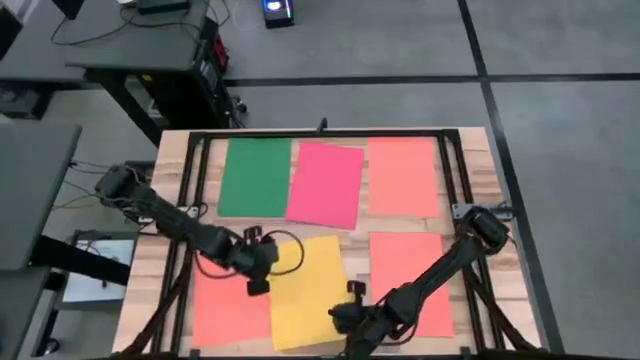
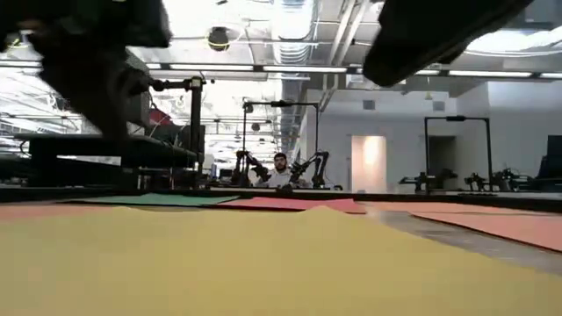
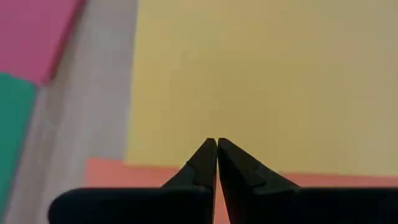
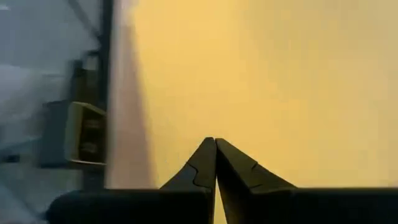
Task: Organize paper
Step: Stack the yellow paper on top of the yellow paper
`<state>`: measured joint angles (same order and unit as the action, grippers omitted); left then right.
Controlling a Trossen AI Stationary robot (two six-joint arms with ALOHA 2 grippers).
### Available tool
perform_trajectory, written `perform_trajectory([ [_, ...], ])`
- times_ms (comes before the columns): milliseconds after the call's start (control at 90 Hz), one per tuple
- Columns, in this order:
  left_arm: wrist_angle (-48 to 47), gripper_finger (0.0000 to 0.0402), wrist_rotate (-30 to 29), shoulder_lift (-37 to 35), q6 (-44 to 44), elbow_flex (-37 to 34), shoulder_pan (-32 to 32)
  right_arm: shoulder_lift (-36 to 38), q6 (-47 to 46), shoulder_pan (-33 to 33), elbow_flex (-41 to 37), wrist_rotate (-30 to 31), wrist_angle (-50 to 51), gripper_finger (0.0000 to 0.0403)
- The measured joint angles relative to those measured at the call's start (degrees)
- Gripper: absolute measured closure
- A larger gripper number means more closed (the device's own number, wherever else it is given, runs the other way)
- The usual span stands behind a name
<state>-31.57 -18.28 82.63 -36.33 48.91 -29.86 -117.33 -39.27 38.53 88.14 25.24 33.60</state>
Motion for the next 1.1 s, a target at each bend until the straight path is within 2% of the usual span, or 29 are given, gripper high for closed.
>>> perform_trajectory([
  [144, -0.11, 0.0402, -0.15, -0.04, -5.08, -0.55, -3.50, 0.06, -4.14, -2.85, -0.83, 0.32, 8.74, 0.0403],
  [267, -0.01, 0.0402, -0.16, -0.04, -8.19, -1.21, -6.01, -0.03, -2.46, -5.85, -3.18, -2.85, 6.14, 0.0403],
  [489, 0.85, 0.0402, -1.95, -0.04, -17.21, -5.61, -11.76, -0.03, 7.38, -10.71, -3.54, -9.55, -2.62, 0.0403],
  [656, 5.80, 0.0402, -1.98, -0.04, -23.39, -9.11, -15.74, -0.15, 10.87, -13.99, -3.54, -13.59, -2.44, 0.0403],
  [844, 8.34, 0.0402, -0.01, -0.04, -27.27, -11.63, -17.66, -0.21, 14.32, -16.48, -3.54, -15.66, -1.87, 0.0403],
  [1100, 8.41, 0.0402, 2.64, -0.04, -27.22, -11.72, -19.08, -0.25, 16.01, -18.18, -6.01, -19.40, -2.88, 0.0403],
])
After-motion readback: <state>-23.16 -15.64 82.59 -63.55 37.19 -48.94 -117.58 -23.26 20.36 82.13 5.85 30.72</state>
